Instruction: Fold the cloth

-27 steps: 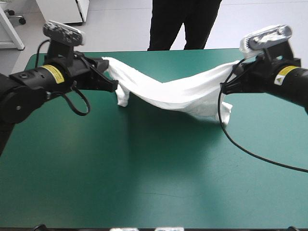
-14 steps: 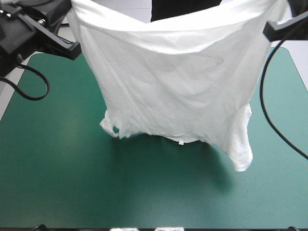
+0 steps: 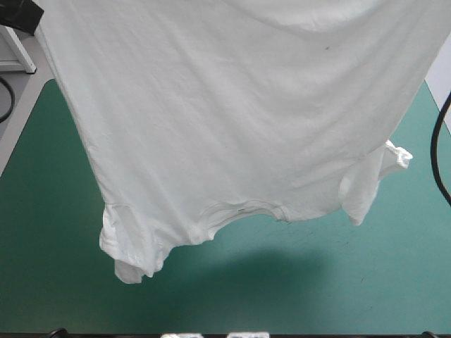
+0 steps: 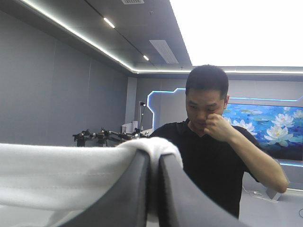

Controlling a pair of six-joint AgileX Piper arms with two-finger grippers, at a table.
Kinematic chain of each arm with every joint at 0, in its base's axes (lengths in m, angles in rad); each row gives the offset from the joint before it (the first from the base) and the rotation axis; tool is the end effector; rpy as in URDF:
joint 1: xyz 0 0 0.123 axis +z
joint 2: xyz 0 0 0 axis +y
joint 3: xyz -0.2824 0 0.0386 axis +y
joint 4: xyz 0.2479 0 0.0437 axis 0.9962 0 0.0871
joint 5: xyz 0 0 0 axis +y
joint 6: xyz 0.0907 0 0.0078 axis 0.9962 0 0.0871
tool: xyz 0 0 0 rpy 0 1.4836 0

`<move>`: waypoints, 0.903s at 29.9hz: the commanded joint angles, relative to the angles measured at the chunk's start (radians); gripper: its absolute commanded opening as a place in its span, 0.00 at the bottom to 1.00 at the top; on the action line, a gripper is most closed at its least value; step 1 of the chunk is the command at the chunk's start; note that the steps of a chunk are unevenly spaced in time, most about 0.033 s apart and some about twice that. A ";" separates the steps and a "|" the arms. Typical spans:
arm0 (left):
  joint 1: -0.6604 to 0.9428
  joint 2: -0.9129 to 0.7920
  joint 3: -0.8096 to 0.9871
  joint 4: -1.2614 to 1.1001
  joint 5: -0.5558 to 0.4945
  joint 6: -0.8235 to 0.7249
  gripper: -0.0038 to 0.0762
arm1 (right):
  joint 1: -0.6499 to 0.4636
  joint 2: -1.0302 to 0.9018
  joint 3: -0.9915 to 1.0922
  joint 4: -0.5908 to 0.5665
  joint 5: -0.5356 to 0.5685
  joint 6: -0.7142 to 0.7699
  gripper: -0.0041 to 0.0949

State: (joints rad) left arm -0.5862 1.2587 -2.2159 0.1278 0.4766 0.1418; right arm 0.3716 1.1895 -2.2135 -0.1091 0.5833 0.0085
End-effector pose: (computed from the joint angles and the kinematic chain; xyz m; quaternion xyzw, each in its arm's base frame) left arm 0.1142 -0.0694 0.6805 0.1723 0.4478 -0.1306 0.8676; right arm 0.0959 0.0315 0.6798 -0.0865 0.4898 0.1101 0.8605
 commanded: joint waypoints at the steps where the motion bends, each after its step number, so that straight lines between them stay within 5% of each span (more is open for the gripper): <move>1: -0.004 0.023 -0.020 0.062 -0.146 0.009 0.04 | -0.001 0.017 -0.021 -0.016 -0.118 0.000 0.02; 10: 0.101 0.204 -0.025 0.112 -0.286 -0.164 0.04 | -0.003 0.187 -0.024 -0.169 -0.176 0.194 0.02; 14: 0.176 0.295 -0.026 0.107 -0.447 -0.211 0.04 | -0.044 0.268 -0.036 -0.218 -0.242 0.267 0.02; 20: 0.240 0.471 -0.202 0.080 -0.538 -0.211 0.04 | -0.178 0.456 -0.276 -0.083 -0.291 0.267 0.02; 27: 0.255 0.621 -0.465 0.076 -0.434 -0.214 0.04 | -0.230 0.625 -0.524 0.063 -0.148 0.159 0.02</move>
State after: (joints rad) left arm -0.3456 1.8987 -2.6080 0.2170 0.0720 -0.0619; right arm 0.1571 1.8147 -2.6732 -0.0819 0.4469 0.2102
